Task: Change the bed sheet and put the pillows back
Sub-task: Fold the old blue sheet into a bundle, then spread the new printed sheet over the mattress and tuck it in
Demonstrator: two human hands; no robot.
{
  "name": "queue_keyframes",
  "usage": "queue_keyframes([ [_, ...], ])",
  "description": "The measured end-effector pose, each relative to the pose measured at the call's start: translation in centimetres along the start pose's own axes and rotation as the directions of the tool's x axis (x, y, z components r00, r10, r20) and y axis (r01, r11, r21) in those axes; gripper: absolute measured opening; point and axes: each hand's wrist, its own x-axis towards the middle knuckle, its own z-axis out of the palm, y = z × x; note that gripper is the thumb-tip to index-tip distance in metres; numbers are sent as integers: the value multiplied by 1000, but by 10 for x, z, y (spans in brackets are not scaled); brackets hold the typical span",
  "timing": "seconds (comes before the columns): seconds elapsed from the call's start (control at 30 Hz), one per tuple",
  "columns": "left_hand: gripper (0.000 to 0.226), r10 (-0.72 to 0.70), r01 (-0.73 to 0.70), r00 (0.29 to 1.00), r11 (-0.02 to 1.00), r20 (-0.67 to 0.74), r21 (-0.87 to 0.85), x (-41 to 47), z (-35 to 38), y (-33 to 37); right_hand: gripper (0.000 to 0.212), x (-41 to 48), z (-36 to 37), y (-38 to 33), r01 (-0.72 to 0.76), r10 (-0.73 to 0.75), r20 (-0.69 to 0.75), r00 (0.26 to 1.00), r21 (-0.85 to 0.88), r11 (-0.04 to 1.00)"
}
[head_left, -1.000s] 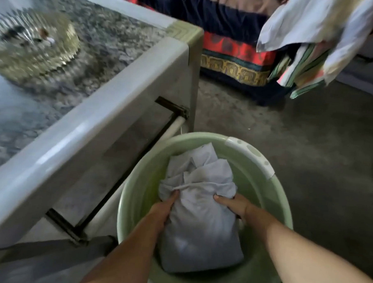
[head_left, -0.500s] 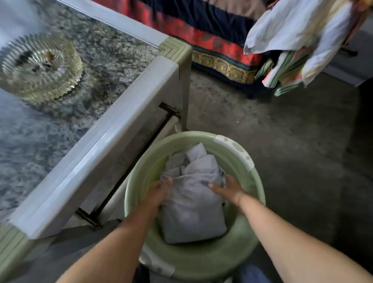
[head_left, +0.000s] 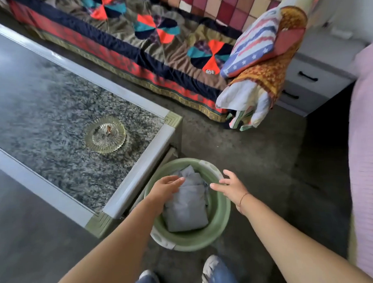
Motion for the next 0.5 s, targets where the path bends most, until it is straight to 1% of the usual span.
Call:
queue_keyframes([
  [0.07,46,35,-36,999,999,27,24,-36,6,27,90,-38,-12,-23,33,-32,-18,999,31,999],
  [0.13,54,61,-64,996,997,66,40,-66,11,51,86,-75,-25,-43,58,-55,-45,997,76,995],
  [0.17,52,77,-81,994,996,83,41,-80,14,63,84,-91,-31,-51,71,-66,-62,996,93,993],
  [0.27,18,133,-142,979,989,156,49,-122,23,101,80,-132,-48,-71,109,-93,-113,989,146,983],
  [0.3,11,137,-148,973,988,187,47,-132,27,112,79,-145,-52,-77,120,-100,-130,986,156,980],
  [0.33,13,141,-156,968,986,209,55,-143,32,124,77,-155,-57,-81,136,-112,-145,983,168,977],
  [0.37,25,154,-171,965,983,213,63,-154,38,134,76,-164,-61,-85,148,-120,-158,980,178,973],
  [0.4,42,174,-193,960,978,218,73,-161,44,144,76,-173,-65,-89,163,-131,-173,976,186,969],
  [0.43,50,184,-206,957,975,224,82,-167,50,153,75,-180,-68,-93,180,-144,-190,971,187,966],
  [0.47,44,188,-212,953,974,237,79,-172,57,160,74,-186,-72,-98,197,-158,-201,967,194,961],
  [0.5,27,191,-215,946,974,264,65,-174,64,165,73,-192,-76,-103,211,-167,-208,964,208,955],
])
